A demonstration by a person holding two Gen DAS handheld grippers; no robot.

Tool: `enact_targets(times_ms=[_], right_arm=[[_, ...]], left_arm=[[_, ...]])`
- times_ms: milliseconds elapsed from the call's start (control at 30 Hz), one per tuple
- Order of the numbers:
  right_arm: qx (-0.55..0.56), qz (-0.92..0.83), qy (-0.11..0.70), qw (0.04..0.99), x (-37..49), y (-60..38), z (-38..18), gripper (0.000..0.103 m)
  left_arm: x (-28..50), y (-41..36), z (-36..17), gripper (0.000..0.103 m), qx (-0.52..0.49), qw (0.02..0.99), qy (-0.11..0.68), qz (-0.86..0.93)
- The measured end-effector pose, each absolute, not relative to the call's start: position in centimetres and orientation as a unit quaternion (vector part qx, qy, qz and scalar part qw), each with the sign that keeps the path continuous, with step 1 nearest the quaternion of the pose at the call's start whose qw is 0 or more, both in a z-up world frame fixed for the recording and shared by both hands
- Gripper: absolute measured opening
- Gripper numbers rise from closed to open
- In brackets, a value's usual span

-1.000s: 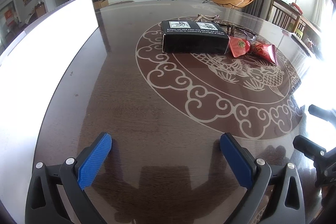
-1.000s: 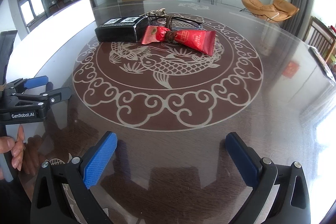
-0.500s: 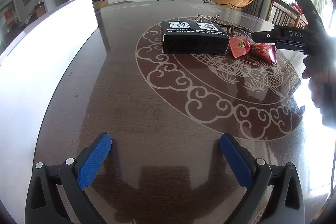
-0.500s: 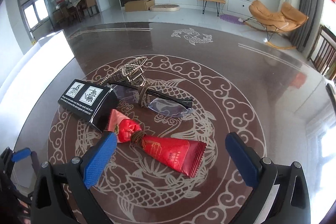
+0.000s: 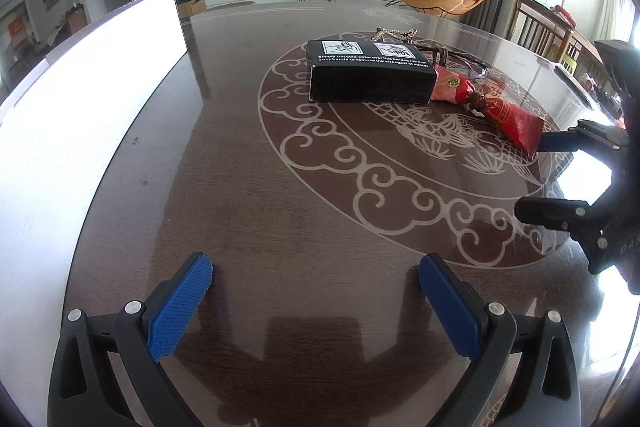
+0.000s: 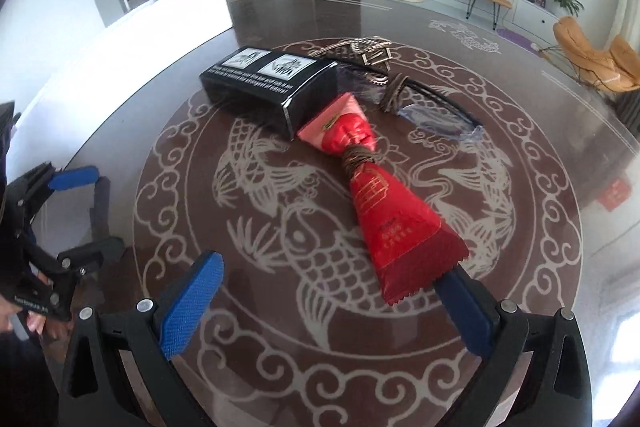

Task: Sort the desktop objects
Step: 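Lower the right tool onto the red hand-cream tube and grasp it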

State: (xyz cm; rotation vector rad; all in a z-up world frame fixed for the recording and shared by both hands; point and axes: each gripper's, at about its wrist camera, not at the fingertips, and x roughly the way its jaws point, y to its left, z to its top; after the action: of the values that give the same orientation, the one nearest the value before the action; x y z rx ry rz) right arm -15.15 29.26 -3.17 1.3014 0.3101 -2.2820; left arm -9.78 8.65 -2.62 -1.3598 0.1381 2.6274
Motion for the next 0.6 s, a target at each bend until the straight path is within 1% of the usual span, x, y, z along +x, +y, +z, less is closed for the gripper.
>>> enact_targets(times_ms=[67, 133, 333, 433, 467, 500, 533, 600], right_arm=[[0.471, -0.834, 0.16, 0.237, -14.1, 28.9, -3.1, 0.103], [0.456, -0.843, 0.185, 0.217, -14.1, 29.0, -2.7, 0.103], [0.443, -0.869, 0.152, 0.161, -18.6, 29.0, -2.1, 0.103], [0.447, -0.866, 0.154, 0.163, -20.5, 27.9, -2.5, 0.102], [0.449, -0.864, 0.157, 0.169, -20.9, 27.5, -2.8, 0.099], [0.45, -0.861, 0.149, 0.183, -21.0, 27.3, -2.8, 0.085], [0.449, -0.862, 0.134, 0.194, -21.0, 27.2, -2.6, 0.067], [0.449, -0.863, 0.124, 0.195, -20.6, 27.0, -2.6, 0.051]], left_arm=[[-9.8, 8.7, -2.6, 0.103, -0.457, 0.09, 0.047, 0.884], [-9.8, 8.7, -2.6, 0.103, -0.457, 0.09, 0.046, 0.884], [-9.7, 8.7, -2.6, 0.103, -0.457, 0.09, 0.047, 0.884], [-9.7, 8.7, -2.6, 0.103, -0.457, 0.09, 0.046, 0.884], [-9.7, 8.7, -2.6, 0.103, -0.457, 0.09, 0.046, 0.884], [-9.8, 8.6, -2.6, 0.103, -0.457, 0.09, 0.046, 0.884], [-9.7, 8.7, -2.6, 0.103, -0.457, 0.09, 0.046, 0.884], [-9.7, 8.7, -2.6, 0.103, -0.457, 0.09, 0.046, 0.884]])
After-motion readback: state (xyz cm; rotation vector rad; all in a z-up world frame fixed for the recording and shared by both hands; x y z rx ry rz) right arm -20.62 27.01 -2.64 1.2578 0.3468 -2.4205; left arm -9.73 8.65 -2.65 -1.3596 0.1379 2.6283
